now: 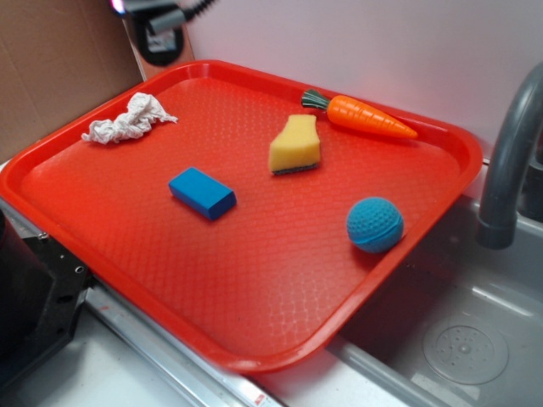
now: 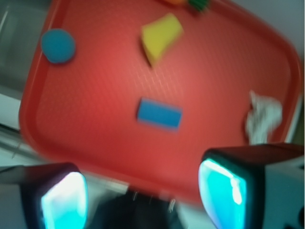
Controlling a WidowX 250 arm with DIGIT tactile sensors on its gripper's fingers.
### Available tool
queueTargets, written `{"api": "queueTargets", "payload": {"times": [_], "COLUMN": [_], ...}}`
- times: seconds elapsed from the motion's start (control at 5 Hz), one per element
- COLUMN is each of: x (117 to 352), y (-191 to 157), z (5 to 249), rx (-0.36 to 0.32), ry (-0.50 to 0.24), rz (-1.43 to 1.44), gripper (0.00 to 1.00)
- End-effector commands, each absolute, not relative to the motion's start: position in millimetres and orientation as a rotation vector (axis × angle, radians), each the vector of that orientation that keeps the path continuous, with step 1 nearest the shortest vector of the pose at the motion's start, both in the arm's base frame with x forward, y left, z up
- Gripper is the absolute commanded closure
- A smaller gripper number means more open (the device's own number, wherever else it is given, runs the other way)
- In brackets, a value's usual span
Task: Grab the blue ball.
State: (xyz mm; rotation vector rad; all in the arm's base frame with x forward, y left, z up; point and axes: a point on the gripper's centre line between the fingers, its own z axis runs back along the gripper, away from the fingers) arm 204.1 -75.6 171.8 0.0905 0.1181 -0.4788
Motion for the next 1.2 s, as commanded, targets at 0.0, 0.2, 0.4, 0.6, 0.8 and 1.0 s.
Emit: {"api": "queueTargets", "payload": {"times": [0.0, 0.2, 0.4, 0.6, 0.8, 1.0], "x": [224, 224, 224, 224, 256, 265], "y": [-132, -132, -132, -132, -112, -109], "z": [180, 180, 180, 180, 150, 138], "rx": [0.170, 0.170, 0.170, 0.170, 0.113, 0.175], "ry": [-0.042, -0.042, -0.042, -0.042, -0.218, -0.224], "rz": [-0.972, -0.972, -0.972, -0.972, -1.212, -1.467], "gripper": [0.00, 0.00, 0.00, 0.00, 0.00, 0.00]}}
